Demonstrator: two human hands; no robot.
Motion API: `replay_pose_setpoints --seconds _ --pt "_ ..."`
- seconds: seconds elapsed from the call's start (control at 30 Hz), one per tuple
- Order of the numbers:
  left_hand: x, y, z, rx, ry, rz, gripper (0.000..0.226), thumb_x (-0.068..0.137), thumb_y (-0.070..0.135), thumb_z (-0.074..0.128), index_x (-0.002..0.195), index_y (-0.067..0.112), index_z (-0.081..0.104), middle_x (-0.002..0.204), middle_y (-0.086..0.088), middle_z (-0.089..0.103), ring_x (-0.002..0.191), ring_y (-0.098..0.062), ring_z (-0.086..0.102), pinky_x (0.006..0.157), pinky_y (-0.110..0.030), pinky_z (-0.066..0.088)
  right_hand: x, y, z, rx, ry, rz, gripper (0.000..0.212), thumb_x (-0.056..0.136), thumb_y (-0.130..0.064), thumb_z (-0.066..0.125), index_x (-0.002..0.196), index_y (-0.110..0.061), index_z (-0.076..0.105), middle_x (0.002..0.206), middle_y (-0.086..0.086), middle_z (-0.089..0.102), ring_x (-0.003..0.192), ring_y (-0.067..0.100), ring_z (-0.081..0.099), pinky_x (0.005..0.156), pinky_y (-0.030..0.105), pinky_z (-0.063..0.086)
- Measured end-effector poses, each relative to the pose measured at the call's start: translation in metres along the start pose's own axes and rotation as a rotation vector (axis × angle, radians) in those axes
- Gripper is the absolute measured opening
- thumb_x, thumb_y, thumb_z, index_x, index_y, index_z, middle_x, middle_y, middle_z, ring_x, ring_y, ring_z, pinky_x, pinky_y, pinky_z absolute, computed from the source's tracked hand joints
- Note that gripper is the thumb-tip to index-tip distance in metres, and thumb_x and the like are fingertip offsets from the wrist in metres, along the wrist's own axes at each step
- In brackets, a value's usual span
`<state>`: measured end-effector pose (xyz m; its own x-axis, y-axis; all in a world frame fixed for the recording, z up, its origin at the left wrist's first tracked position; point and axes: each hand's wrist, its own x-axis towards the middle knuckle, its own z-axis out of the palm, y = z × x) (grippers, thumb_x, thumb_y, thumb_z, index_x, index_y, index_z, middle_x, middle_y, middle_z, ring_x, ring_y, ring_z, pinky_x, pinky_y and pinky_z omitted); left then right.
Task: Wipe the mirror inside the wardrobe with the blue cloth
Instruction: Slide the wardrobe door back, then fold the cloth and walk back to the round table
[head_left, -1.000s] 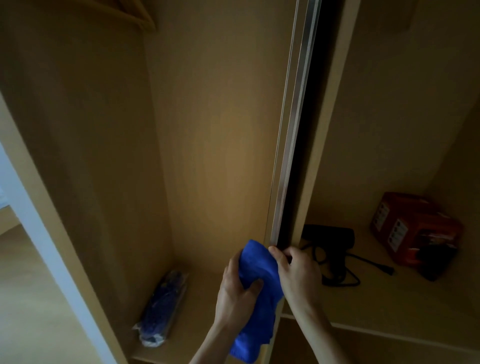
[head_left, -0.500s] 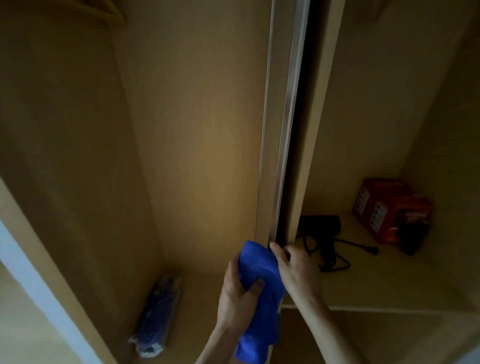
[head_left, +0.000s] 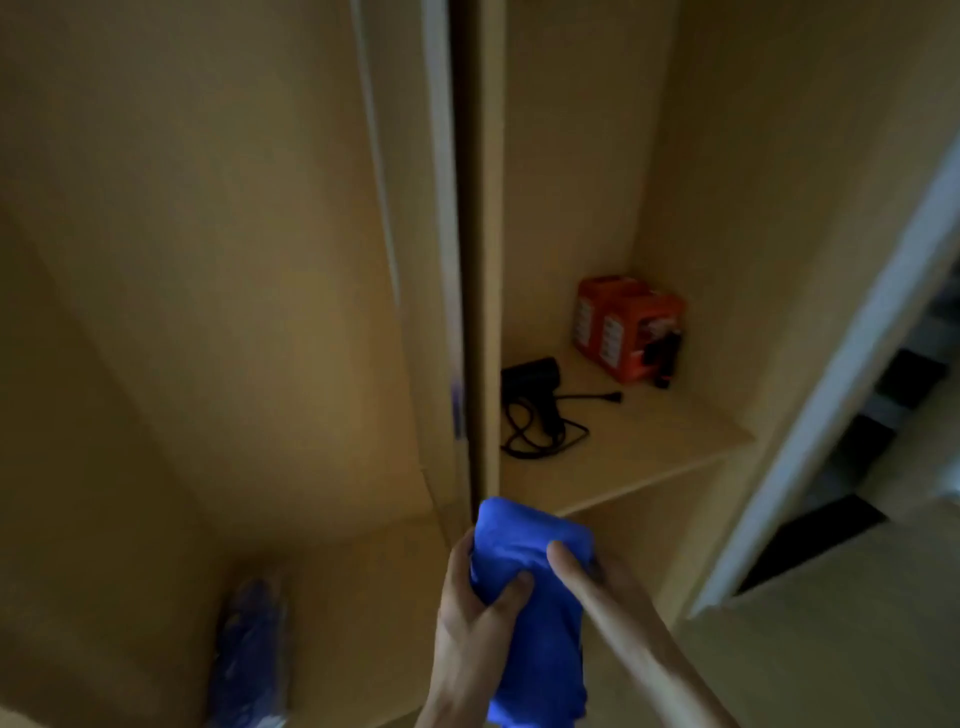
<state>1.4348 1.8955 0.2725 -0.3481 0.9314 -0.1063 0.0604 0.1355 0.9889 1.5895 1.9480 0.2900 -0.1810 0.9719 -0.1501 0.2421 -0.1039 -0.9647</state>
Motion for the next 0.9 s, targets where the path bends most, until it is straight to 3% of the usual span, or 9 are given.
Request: replay_pose_setpoints --seconds 0.07,0.13,0.23,0.27,0.37,0.5,0.67,0.73,0.9 --pt "-0.007 0.003 0.017 -0.028 -0.072 0.016 0.052 0.084 0.028 0.082 0.125 0.045 0.056 0.114 0.025 0.07 0.108 0.006 0.065 0.086 -0.016 0.054 -0.019 0.011 -0.016 0.074 -0.017 0.046 0.038 0.09 -0.048 0.068 0.112 -0.017 0.07 0.109 0.003 0.074 0.109 0.015 0.067 0.101 0.043 0.049" --pt "-0.017 0.007 0.037 -0.049 -0.154 0.022 0.052 0.077 0.039 0.083 0.121 0.047 0.057 0.11 0.029 0.07 0.102 0.008 0.067 0.079 -0.01 0.053 -0.039 0.018 -0.033 0.164 0.001 0.091 0.038 0.088 -0.047 0.07 0.114 -0.019 0.068 0.111 0.004 0.074 0.107 0.021 0.069 0.096 0.044 0.053" --pt "-0.037 0.011 0.07 -0.032 -0.285 0.017 0.062 0.07 0.056 0.079 0.126 0.039 0.059 0.112 0.02 0.073 0.104 0.002 0.069 0.09 -0.026 0.058 -0.066 0.03 -0.057 0.16 0.204 0.074 0.013 0.095 -0.035 0.062 0.098 -0.026 0.071 0.096 0.0 0.077 0.096 0.014 0.072 0.079 0.027 0.057" --pt "-0.043 0.012 0.082 -0.026 -0.331 0.011 0.065 0.069 0.06 0.077 0.127 0.036 0.059 0.111 0.02 0.073 0.103 0.002 0.069 0.093 -0.031 0.057 -0.075 0.034 -0.066 0.171 0.25 0.065 0.016 0.097 -0.033 0.057 0.095 -0.027 0.071 0.093 -0.002 0.077 0.094 0.012 0.072 0.077 0.024 0.055" --pt "-0.069 0.014 0.124 0.021 -0.494 0.007 0.065 0.071 0.067 0.073 0.125 0.037 0.057 0.107 0.022 0.071 0.103 0.002 0.068 0.092 -0.03 0.057 -0.11 0.042 -0.099 0.228 0.378 0.088 0.023 0.09 -0.046 0.059 0.099 -0.03 0.071 0.099 -0.003 0.076 0.096 0.011 0.072 0.081 0.031 0.056" --pt "-0.117 0.01 0.184 0.097 -0.645 0.097 0.048 0.084 0.055 0.075 0.125 0.046 0.052 0.114 0.024 0.068 0.112 0.002 0.064 0.098 -0.027 0.053 -0.17 0.061 -0.154 0.353 0.575 0.079 0.02 0.089 -0.049 0.065 0.095 -0.031 0.073 0.097 0.0 0.077 0.092 0.014 0.074 0.068 0.022 0.057" --pt "-0.2 0.006 0.249 0.072 -0.919 0.061 0.079 0.07 0.067 0.078 0.138 0.059 0.037 0.129 0.033 0.058 0.119 0.013 0.056 0.097 -0.016 0.051 -0.263 0.096 -0.214 0.461 0.766 0.114 0.037 0.086 -0.054 0.066 0.102 -0.022 0.073 0.101 0.007 0.076 0.096 0.023 0.073 0.082 0.044 0.059" --pt "-0.237 0.001 0.269 0.087 -1.006 0.098 0.092 0.065 0.07 0.077 0.144 0.053 0.034 0.136 0.031 0.054 0.121 0.015 0.053 0.094 -0.011 0.048 -0.302 0.112 -0.234 0.516 0.847 0.144 0.033 0.091 -0.048 0.065 0.103 -0.018 0.073 0.101 0.009 0.076 0.096 0.027 0.073 0.084 0.048 0.059" --pt "-0.321 -0.01 0.309 0.154 -1.235 0.066 0.113 0.06 0.067 0.081 0.154 0.047 0.02 0.143 0.029 0.045 0.117 0.015 0.055 0.086 -0.013 0.053 -0.392 0.134 -0.266 0.661 1.008 0.136 0.027 0.088 -0.041 0.069 0.094 -0.016 0.076 0.095 0.012 0.077 0.086 0.029 0.075 0.063 0.032 0.06"
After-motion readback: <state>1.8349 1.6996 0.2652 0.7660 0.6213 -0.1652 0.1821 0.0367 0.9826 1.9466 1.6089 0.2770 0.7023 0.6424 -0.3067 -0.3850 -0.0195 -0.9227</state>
